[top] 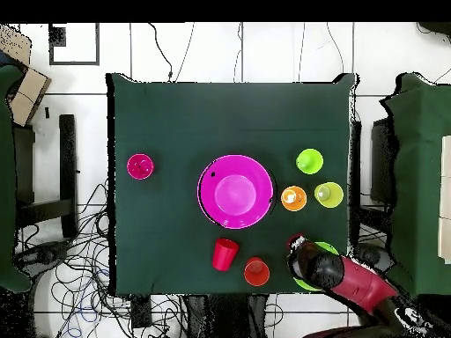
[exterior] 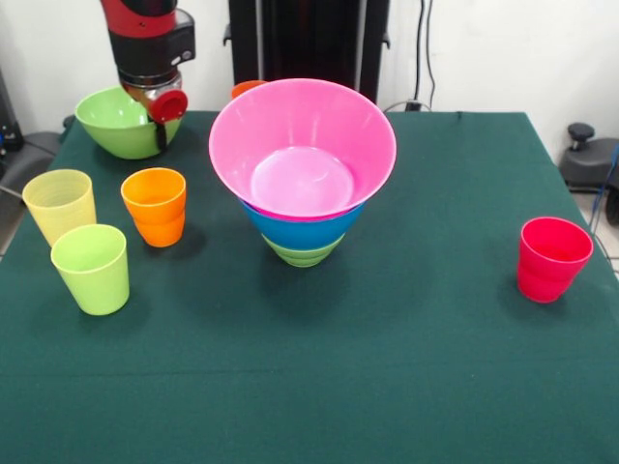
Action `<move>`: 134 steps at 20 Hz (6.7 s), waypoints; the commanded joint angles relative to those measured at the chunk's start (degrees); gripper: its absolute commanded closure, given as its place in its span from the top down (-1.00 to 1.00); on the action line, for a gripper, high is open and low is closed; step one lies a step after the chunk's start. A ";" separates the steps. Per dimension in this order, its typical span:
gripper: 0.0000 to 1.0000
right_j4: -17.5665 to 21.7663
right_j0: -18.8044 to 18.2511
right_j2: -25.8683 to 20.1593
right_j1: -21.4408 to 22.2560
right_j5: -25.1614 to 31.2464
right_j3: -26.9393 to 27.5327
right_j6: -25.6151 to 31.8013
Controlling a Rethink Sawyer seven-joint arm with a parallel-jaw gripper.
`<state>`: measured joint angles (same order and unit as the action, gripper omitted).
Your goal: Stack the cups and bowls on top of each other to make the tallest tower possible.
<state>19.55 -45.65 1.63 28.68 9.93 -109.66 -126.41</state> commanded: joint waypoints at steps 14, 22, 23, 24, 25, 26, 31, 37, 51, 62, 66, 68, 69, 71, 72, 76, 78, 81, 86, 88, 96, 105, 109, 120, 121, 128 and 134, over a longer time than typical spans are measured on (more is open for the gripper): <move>-1.00 1.25 1.32 -5.30 3.45 2.21 0.43 -0.03; -1.00 0.58 2.17 -5.02 4.29 3.85 0.65 -0.25; -1.00 0.51 2.24 -5.03 4.37 3.84 0.61 -0.34; -1.00 0.43 2.29 -5.01 4.40 3.84 0.58 -0.46; -1.00 0.34 2.35 -5.01 4.55 4.02 0.61 -0.48; -1.00 0.24 2.41 -5.01 4.70 4.19 0.64 -0.50; -1.00 -0.17 2.87 -4.91 5.11 4.90 0.73 -0.67; -1.00 -1.14 3.73 -5.11 6.76 6.84 0.42 -0.81; -1.00 -2.92 5.04 -4.91 10.86 14.67 2.61 0.39; -1.00 -4.02 6.70 -4.83 12.44 19.16 5.48 -0.02; -1.00 -4.65 6.97 -4.74 12.80 20.85 6.36 0.04; -1.00 -4.97 7.33 -4.73 12.42 20.91 7.19 -0.30; -1.00 -5.14 7.52 -4.70 12.35 20.85 7.36 -0.54; -1.00 -5.31 8.01 -4.49 12.51 21.55 7.84 -0.60; -1.00 -5.35 8.28 -4.32 12.63 21.88 7.99 -0.66; -1.00 -5.66 9.36 -3.71 12.16 23.62 10.10 -1.30; -1.00 -6.01 9.79 -3.73 11.81 23.73 10.64 -1.83; -1.00 -6.45 10.35 -3.43 11.63 23.94 11.11 -2.45; -1.00 -7.58 11.08 -3.24 11.72 25.56 12.30 -2.58; -1.00 -8.21 11.40 -3.10 11.77 26.10 12.54 -2.77; -1.00 -9.61 13.76 -1.83 11.20 28.04 14.62 -3.62; -1.00 -11.22 16.12 -0.51 10.69 30.55 17.33 -5.10; -1.00 -11.75 17.09 0.06 10.35 31.54 18.61 -5.50; -1.00 -13.56 20.43 1.98 9.04 32.86 21.27 -7.69; -1.00 -13.75 20.68 2.20 8.98 33.09 21.46 -7.80; -1.00 -15.33 23.19 4.28 7.93 33.98 23.11 -9.34; -1.00 -16.71 24.73 5.65 7.11 35.42 24.76 -9.48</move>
<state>4.65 -23.09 8.37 39.99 38.00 -88.62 -126.41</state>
